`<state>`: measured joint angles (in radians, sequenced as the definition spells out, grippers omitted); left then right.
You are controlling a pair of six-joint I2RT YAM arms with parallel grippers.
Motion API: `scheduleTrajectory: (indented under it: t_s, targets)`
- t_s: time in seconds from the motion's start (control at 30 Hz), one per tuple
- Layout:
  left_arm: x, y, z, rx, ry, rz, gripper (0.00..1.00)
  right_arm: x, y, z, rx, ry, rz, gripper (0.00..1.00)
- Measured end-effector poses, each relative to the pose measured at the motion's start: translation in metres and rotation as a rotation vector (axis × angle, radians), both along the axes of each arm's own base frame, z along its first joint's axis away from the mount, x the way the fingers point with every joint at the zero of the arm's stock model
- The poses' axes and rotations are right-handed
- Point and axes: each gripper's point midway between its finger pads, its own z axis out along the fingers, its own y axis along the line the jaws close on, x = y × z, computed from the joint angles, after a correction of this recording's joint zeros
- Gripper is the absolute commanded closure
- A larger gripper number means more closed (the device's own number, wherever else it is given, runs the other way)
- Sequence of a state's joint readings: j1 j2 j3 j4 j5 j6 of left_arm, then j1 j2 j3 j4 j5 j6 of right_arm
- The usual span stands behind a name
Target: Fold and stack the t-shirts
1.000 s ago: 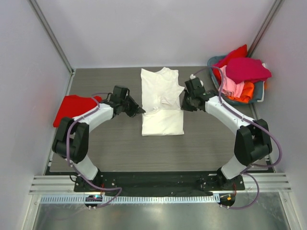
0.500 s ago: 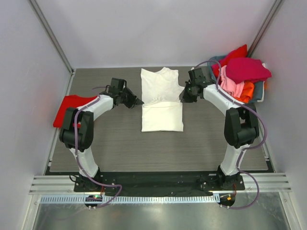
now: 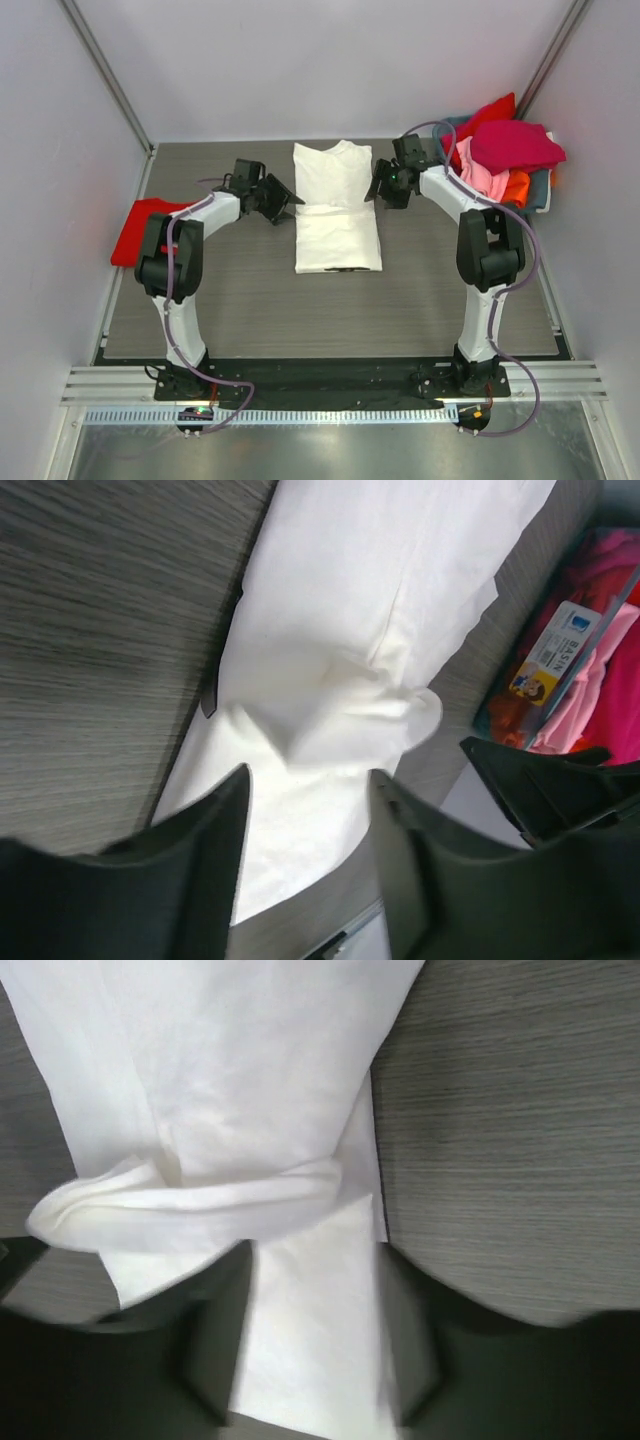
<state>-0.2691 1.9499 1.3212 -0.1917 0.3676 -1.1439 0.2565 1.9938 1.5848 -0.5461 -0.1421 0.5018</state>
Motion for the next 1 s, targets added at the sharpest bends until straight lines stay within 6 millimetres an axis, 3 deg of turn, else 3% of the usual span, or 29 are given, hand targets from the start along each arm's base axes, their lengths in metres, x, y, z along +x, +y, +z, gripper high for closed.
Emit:
scheduleTrajectory:
  t_s: [0.07,0.23,0.43,0.63,0.83,1.0]
  targets:
    - [0.004,0.002,-0.001,-0.005,-0.001,0.013,0.31,0.005,-0.001,-0.005,0.002,0.004,-0.006,0.26]
    - [0.003,0.007,-0.001,-0.010,-0.013,0.030,0.30,-0.003,-0.007,-0.008,0.001,-0.005,-0.013,0.28]
    - [-0.056,0.011,-0.017,0.024,0.038,-0.017,0.37,-0.073,-0.019,-0.010,0.025,0.018,0.006,0.43]
    - [-0.125,-0.013,-0.018,0.055,0.037,-0.136,0.39,-0.129,-0.020,-0.016,0.086,0.035,0.042,0.47]
    - [-0.146,-0.011,-0.026,0.090,0.041,-0.150,0.43,-0.159,-0.017,-0.043,0.124,0.100,0.066,0.43]
    - [-0.156,-0.005,-0.041,0.129,0.065,-0.148,0.56,-0.167,-0.014,-0.051,0.151,0.117,0.075,0.52]
